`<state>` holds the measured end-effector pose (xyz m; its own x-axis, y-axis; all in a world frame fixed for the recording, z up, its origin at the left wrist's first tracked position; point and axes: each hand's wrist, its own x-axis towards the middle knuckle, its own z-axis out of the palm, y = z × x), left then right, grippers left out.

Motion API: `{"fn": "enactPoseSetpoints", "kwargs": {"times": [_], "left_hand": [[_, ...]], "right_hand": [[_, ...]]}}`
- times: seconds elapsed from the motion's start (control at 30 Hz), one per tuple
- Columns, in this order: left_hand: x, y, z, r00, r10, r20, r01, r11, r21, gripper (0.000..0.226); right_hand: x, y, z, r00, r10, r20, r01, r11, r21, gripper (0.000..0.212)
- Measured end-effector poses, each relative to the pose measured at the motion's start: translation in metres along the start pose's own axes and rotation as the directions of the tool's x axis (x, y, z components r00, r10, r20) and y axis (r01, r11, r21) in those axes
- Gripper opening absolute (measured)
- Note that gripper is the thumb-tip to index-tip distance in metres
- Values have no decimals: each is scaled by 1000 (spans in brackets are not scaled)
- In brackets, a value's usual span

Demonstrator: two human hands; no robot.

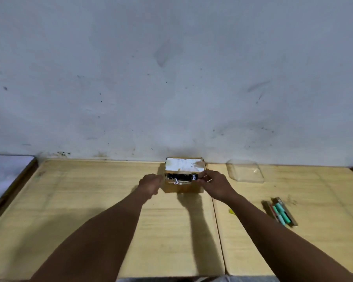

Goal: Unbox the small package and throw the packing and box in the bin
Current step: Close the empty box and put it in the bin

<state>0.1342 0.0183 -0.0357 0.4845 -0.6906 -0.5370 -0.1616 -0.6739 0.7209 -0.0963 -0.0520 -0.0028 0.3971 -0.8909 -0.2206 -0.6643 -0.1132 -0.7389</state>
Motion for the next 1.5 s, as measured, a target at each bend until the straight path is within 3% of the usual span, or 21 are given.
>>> {"fn": "enactPoseSetpoints", "kwargs": {"times": [0.07,0.2,0.57,0.73,1.03,1.5], "left_hand": [[9,16,5,1000,-14,-11,14,999,-29,36],[35,33,23,999,18,-51,-22,997,-76,49],[78,27,64,995,95,-6,-93,961,-261,90],[79,23,76,987,127,-96,-147,959,-243,87],[47,32,70,980,171,-105,-190,958,-216,78],[-99,-26,65,979,202,-8,-196,941,-274,78]], "right_hand": [[28,7,2,990,30,-134,-27,999,22,18],[69,19,11,974,37,-223,-46,998,-33,43],[115,49,45,997,64,-38,-59,991,117,104],[116,51,54,998,35,-49,-31,997,69,104],[89,41,47,992,48,-116,-45,999,29,99],[-89,21,36,971,105,-216,-122,990,-71,97]]}}
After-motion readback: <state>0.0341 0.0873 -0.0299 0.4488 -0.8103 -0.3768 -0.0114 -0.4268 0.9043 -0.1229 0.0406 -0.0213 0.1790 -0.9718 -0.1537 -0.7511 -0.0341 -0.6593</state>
